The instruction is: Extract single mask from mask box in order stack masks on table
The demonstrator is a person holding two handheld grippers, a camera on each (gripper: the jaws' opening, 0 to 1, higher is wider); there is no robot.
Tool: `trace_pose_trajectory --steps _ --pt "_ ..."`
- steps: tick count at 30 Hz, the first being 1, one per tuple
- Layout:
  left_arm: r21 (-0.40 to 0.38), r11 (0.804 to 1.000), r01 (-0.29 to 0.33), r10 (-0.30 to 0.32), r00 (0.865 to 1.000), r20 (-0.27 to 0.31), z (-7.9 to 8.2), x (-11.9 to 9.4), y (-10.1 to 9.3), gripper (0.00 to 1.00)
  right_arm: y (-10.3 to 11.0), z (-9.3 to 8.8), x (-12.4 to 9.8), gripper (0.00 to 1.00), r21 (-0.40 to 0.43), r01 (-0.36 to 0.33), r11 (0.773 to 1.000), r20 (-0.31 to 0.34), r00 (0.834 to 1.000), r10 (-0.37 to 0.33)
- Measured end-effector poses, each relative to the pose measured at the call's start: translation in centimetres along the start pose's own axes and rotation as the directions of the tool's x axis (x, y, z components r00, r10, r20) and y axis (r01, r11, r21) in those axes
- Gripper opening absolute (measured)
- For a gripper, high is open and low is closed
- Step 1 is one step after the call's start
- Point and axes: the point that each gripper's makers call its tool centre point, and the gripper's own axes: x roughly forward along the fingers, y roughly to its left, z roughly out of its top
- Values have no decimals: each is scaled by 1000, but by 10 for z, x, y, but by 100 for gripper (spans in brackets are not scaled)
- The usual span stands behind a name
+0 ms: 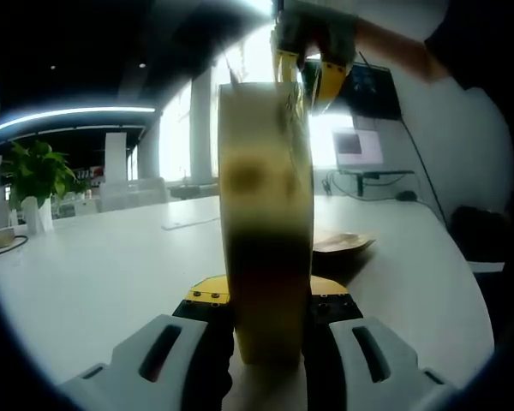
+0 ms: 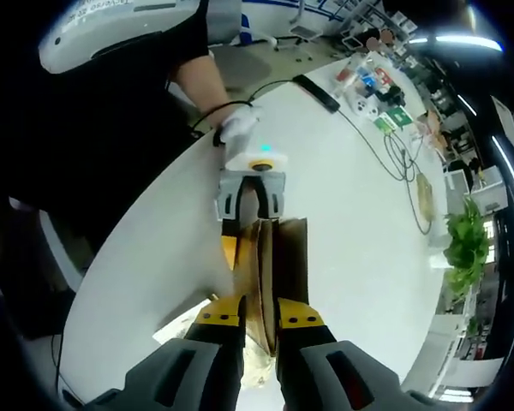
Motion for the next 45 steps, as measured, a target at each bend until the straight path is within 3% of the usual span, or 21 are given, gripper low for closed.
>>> trace_pose_trajectory --steps 14,34,45 --pt "-4 1000 2 -2 1000 4 1 0 0 20 -12 3 2 3 -20 2 1000 -6 1000 -2" --pt "-5 1000 3 -3 1000 6 1 0 -1 20 -11 2 12 3 -10 -7 1000 0 1000 7" --pt "-7 1000 4 -4 1000 7 2 0 -1 20 -20 3 17 4 -51 1 999 -30 1000 -3"
